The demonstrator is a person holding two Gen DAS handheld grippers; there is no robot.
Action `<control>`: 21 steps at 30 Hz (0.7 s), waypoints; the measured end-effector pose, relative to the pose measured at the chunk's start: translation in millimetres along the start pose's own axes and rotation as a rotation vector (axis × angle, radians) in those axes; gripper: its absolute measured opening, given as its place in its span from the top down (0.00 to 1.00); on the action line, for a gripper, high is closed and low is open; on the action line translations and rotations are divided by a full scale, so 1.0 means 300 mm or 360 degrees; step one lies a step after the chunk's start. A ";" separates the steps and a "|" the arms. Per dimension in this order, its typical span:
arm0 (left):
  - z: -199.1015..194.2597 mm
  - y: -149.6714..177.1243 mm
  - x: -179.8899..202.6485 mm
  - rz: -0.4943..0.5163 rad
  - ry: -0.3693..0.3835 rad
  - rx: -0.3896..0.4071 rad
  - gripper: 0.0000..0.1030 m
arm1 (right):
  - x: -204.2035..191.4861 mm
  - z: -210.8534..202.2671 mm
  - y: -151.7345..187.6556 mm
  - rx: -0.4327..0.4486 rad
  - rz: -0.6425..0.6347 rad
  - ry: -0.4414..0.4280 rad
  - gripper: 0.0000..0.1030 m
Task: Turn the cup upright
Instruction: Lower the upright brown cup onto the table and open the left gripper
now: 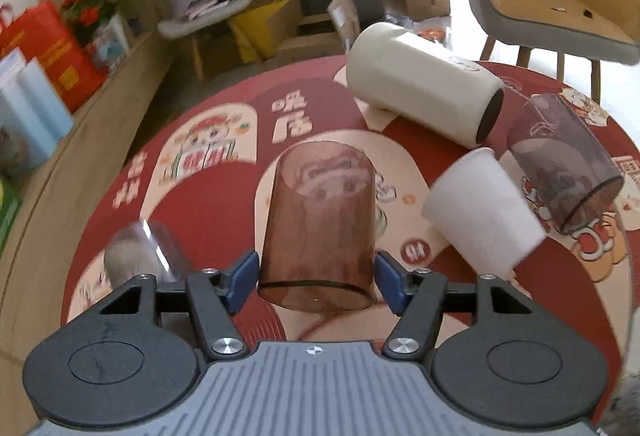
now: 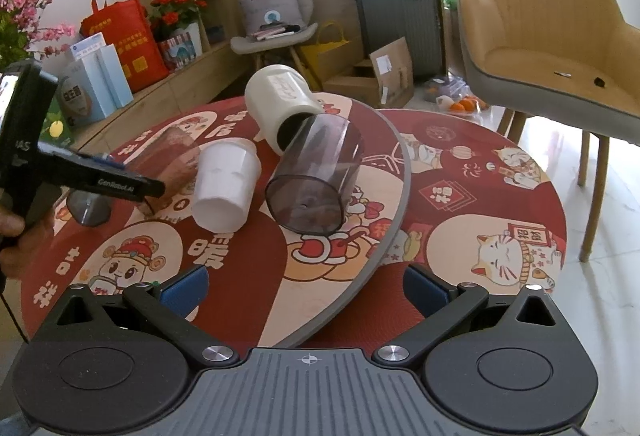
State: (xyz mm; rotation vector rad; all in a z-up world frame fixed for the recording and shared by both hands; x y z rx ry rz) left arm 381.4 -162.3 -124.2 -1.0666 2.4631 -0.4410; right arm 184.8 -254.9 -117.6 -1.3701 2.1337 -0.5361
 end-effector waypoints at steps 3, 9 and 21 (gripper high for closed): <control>-0.027 0.026 0.006 -0.0012 0.0055 -0.0039 0.36 | -0.004 -0.008 0.003 0.0011 -0.0003 -0.0009 0.00; -0.015 0.012 -0.008 -0.0017 0.0033 -0.0023 0.20 | 0.001 -0.013 0.003 0.0017 0.0004 -0.0016 0.00; 0.009 0.040 0.043 -0.0168 0.0015 -0.0076 0.35 | 0.015 -0.015 -0.002 0.0017 0.0028 -0.0021 0.00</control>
Point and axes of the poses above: each gripper's, at about its wrist camera, not at the fingertips, and z roughly the way its jaws point, x to its right, y to its underside, the point moved 2 cm from there along z, roughly the way its jaws point, and after that the axes turned 12 degrees about -x, right-handed, at the moved point
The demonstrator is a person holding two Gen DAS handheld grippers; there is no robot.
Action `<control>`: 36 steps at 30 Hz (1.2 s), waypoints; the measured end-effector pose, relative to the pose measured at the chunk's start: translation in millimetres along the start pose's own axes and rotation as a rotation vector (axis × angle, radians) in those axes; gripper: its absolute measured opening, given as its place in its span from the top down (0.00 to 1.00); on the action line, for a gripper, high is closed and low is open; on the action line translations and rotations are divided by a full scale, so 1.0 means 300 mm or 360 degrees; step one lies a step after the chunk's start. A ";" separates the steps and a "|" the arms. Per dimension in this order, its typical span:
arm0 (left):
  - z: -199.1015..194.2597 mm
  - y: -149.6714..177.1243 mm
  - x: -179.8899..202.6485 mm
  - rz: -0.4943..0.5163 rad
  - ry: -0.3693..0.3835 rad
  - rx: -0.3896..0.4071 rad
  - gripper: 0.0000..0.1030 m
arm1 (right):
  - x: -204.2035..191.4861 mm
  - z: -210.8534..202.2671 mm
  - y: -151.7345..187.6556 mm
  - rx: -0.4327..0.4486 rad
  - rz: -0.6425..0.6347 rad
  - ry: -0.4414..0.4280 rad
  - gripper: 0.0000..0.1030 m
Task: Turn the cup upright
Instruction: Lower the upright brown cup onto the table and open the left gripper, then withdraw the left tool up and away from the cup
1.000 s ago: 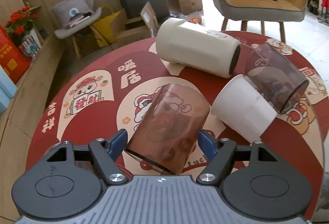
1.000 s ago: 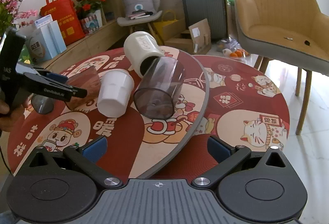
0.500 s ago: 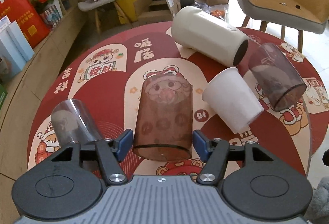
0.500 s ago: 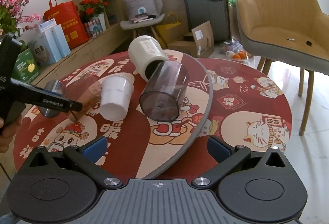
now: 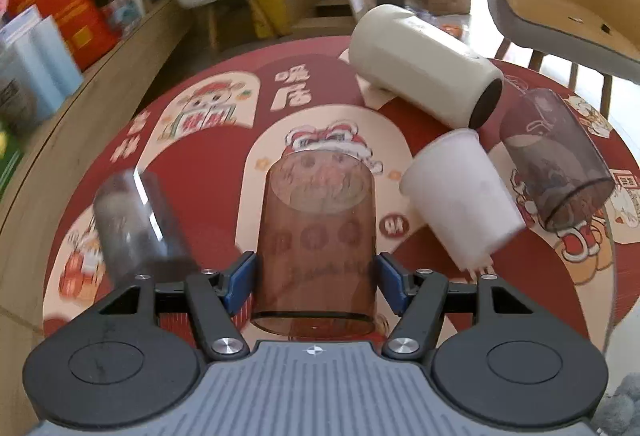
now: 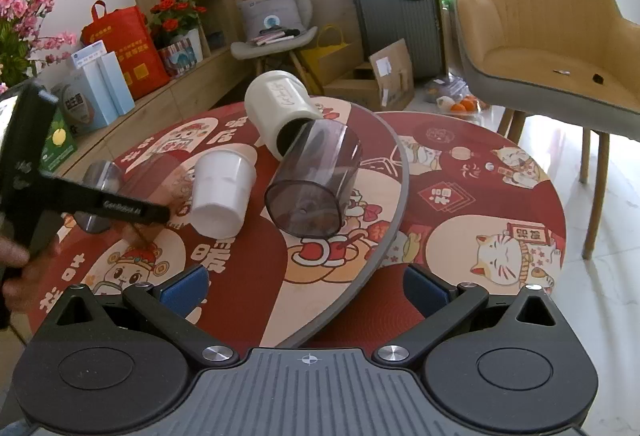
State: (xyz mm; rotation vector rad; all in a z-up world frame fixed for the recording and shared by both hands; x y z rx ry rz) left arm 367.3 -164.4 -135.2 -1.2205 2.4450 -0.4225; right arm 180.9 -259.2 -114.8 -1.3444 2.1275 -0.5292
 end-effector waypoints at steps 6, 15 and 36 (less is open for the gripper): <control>-0.064 0.115 0.024 -0.0149 -0.0014 -0.0018 0.35 | -0.002 -0.002 0.004 0.0008 -0.0005 0.0014 0.00; -0.133 0.241 0.070 -0.0334 0.0053 0.0006 0.35 | -0.022 0.005 0.013 0.0004 -0.0033 0.0035 0.00; -0.318 0.433 -0.109 -0.0780 0.0078 0.0308 0.06 | -0.080 0.056 0.033 0.0000 -0.0184 0.0122 0.00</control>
Point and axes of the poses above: each gripper's, at about its wrist camera, not at the fingertips, and z roughly the way its jaws point, x to its right, y to its underside, the point moved 2 cm from there along z, roughly the way its jaws point, and after that the axes turned 12 degrees about -x, right-handed, at the moved point
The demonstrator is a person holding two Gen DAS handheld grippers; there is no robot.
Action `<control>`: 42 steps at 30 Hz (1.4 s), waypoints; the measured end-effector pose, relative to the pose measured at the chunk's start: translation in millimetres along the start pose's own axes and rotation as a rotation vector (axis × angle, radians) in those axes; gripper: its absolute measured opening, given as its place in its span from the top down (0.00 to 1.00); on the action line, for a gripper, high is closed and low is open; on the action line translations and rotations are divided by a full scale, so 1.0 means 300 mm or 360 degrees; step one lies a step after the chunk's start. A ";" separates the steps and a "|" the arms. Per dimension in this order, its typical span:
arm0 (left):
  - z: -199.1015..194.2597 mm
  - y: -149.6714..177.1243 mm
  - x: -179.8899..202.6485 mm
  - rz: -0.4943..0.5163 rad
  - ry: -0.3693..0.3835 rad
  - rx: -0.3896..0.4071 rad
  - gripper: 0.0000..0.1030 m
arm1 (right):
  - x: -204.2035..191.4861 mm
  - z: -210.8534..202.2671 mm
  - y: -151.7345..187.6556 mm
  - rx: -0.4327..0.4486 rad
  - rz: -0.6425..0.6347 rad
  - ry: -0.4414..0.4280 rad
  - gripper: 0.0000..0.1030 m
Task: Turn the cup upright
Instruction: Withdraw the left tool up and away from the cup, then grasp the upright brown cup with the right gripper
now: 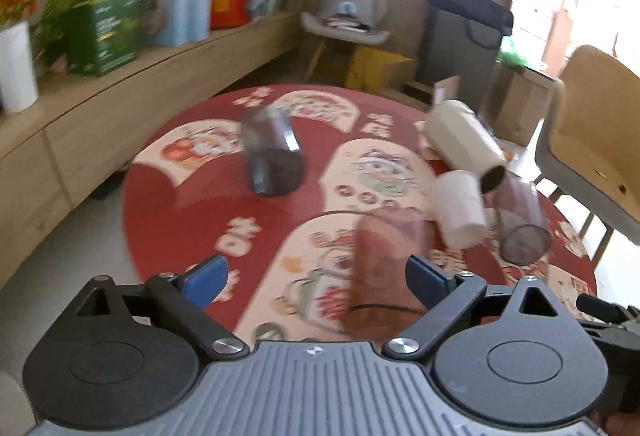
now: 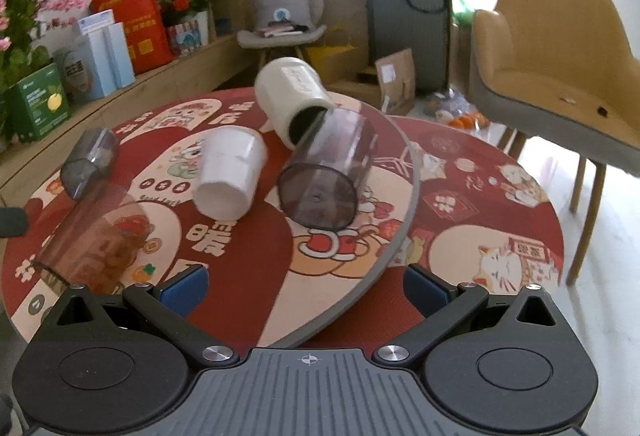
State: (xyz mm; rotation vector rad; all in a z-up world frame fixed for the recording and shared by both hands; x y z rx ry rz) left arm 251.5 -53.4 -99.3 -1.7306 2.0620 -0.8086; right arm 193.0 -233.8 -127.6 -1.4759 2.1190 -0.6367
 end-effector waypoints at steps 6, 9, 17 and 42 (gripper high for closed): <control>0.016 0.009 -0.089 -0.0010 -0.0121 0.0025 0.05 | -0.028 0.003 0.032 -0.0043 0.0028 0.0038 0.00; 0.019 0.004 -0.132 0.0046 -0.0254 0.0151 0.04 | -0.043 -0.002 0.036 -0.0096 0.0091 0.0022 0.00; 0.064 -0.057 -0.282 -0.0089 -0.0140 0.0025 0.04 | -0.172 -0.022 -0.064 -0.0242 0.0065 -0.0073 0.00; 0.068 -0.075 -0.373 -0.0170 -0.0113 -0.0020 0.00 | -0.499 0.255 -0.283 -0.0730 0.0086 -0.0077 0.04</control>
Point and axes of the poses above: each gripper's, at about its wrist camera, not at the fingertips, and z roughly the way its jaws point, x to its right, y to its underside, the point moved 2 cm from there along z, roughly the way its jaws point, and after that the axes turned 12 degrees about -x, right-handed, at the moved point
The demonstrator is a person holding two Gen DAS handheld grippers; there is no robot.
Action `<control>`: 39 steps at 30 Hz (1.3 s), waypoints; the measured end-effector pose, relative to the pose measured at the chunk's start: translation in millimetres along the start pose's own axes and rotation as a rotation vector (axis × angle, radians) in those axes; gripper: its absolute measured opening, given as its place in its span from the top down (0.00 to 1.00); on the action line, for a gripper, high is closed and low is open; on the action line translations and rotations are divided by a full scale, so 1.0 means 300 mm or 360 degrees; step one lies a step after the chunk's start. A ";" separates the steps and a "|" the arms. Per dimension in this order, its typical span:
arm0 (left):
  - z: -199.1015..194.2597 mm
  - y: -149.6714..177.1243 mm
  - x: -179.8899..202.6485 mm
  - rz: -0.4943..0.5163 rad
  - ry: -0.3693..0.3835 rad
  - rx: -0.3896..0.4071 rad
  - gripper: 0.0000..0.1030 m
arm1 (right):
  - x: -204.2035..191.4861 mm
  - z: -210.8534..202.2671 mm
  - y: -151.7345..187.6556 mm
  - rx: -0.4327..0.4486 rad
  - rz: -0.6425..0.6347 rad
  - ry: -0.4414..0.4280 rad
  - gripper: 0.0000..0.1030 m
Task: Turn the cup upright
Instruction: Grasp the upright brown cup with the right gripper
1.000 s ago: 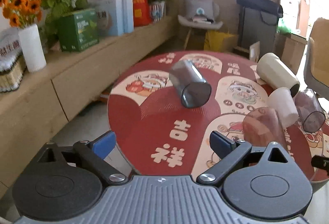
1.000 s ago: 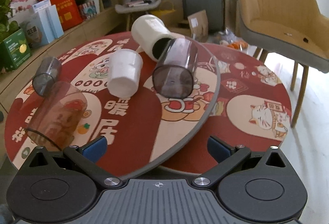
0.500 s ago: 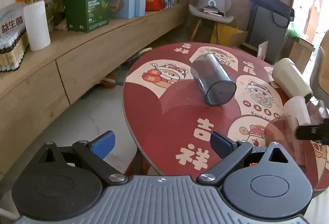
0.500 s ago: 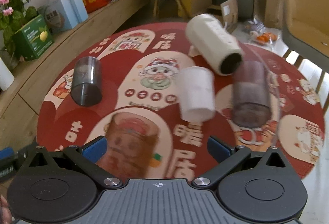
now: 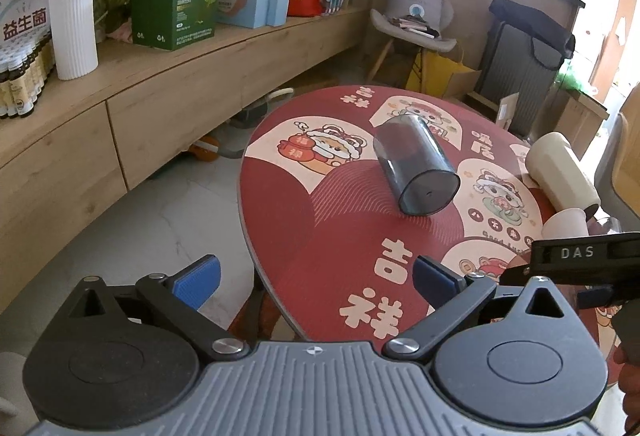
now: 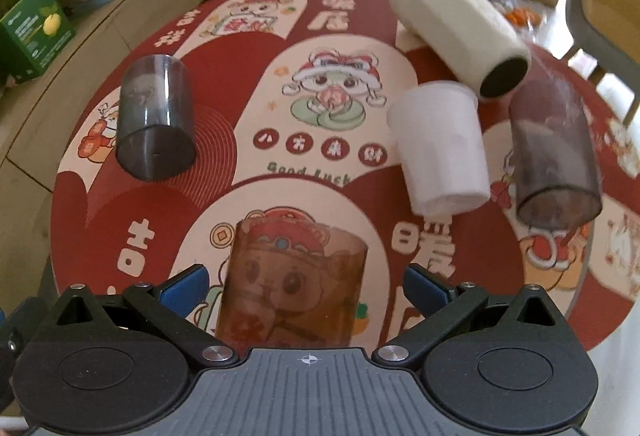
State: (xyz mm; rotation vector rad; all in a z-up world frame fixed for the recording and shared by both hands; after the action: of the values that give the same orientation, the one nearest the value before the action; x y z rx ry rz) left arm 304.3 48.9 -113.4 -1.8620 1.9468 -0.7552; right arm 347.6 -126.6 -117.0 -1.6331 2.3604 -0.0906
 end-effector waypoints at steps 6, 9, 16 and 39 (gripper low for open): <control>0.003 -0.003 0.002 0.0001 0.0003 -0.0001 0.00 | 0.001 0.027 0.002 -0.0037 0.0005 -0.0030 0.31; 0.004 -0.006 0.005 -0.0001 -0.0002 -0.0002 0.00 | 0.003 0.025 0.003 -0.0045 0.0009 -0.0072 0.34; 0.009 -0.005 0.008 0.0002 -0.0006 -0.0013 0.00 | -0.002 -0.012 0.031 -0.0032 -0.0022 -0.0062 0.35; 0.034 -0.003 0.034 0.0007 -0.0023 -0.0049 0.00 | -0.083 -0.039 -0.018 0.0494 -0.0426 0.0230 0.37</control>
State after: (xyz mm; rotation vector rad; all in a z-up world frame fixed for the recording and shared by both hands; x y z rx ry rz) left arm 310.2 37.4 -120.0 -1.8751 1.9634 -0.7123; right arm 357.6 -106.7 -100.2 -1.8199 2.0773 -0.6137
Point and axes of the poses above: each gripper's, at about its wrist camera, not at the fingertips, and z roughly the way its jaws point, x to its right, y to its underside, the point moved 2 cm from there along z, roughly the way its jaws point, and after that the axes turned 12 degrees about -x, right-handed, at the moved point
